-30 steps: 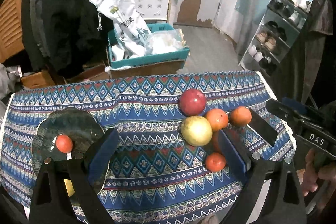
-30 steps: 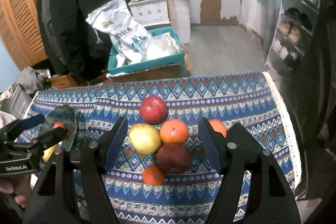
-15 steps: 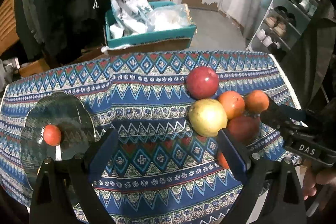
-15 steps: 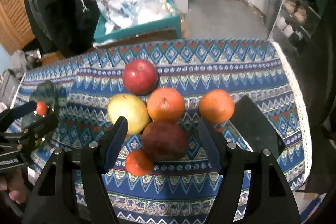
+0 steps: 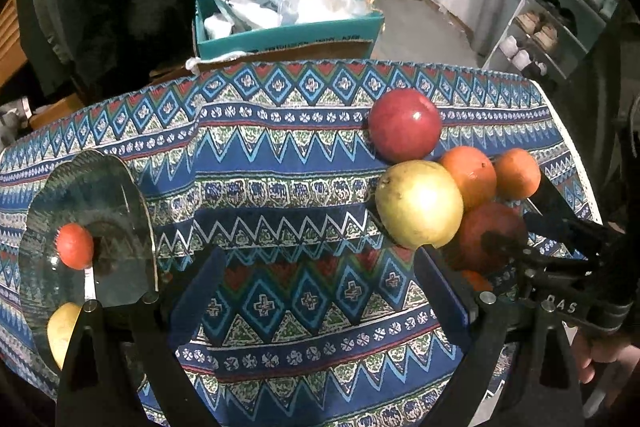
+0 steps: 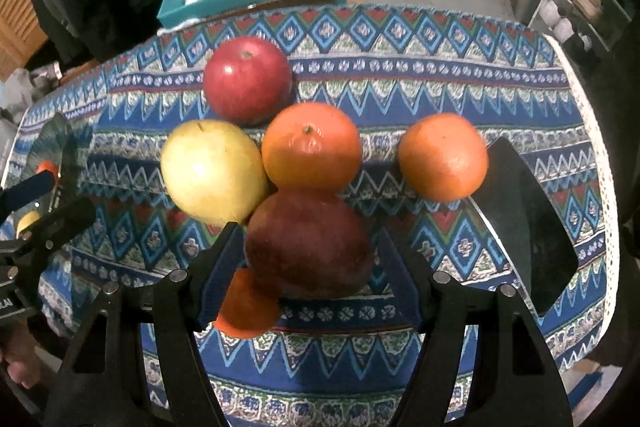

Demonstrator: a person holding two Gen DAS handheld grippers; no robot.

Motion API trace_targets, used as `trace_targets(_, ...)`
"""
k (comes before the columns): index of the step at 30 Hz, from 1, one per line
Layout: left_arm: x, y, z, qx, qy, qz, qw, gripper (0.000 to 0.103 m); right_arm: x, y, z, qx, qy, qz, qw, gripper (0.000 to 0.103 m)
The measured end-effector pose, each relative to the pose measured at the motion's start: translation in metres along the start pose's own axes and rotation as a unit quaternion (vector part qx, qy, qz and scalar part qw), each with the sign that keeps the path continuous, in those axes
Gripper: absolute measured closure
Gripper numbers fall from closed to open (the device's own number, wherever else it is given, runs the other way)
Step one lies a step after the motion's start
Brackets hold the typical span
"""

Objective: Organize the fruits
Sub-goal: 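Lower the right gripper onto the large red apple while the left approaches the pear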

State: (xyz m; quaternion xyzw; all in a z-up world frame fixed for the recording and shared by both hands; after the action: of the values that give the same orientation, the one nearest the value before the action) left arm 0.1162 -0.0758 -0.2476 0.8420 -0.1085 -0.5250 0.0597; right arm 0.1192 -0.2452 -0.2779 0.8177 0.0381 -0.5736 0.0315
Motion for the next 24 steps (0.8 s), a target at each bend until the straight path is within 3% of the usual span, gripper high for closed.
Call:
trace_targets(6,0.009,-0.004,0.001,-0.009,-0.009,0.003,0.9999,0.007,0.012,-0.003,0.000,-0.004,-0.008,-0.001,1.000,0.026)
trace_targets(13,0.012,-0.006,-0.001,-0.019,-0.011,0.010,0.9997,0.007,0.029,-0.004,-0.002,0.003,-0.028,-0.014,1.000,0.025)
trace_targets(19,0.015,0.005,-0.007,-0.013,-0.007,0.021,0.9997,0.007,0.032,-0.004,0.001,0.002,-0.018,-0.008,1.000,0.026)
trace_targets(24,0.024,0.019,-0.014,-0.005,-0.007,0.035,0.9993,0.007,0.018,0.020,0.002,0.030,0.001,0.003,1.000,0.026)
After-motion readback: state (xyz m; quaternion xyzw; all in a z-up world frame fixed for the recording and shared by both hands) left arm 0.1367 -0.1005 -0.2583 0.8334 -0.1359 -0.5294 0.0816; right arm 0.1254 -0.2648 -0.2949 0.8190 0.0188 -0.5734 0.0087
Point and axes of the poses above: each gripper's, at about its wrist camera, not at the fingertips, and x roughly the way its jaws point, y to its right, z to its underside, the point moved 3 cm from there along x, roughly the way its jaws point, and after that the axes turned 9 degrees about z, right-handed, at the moved point
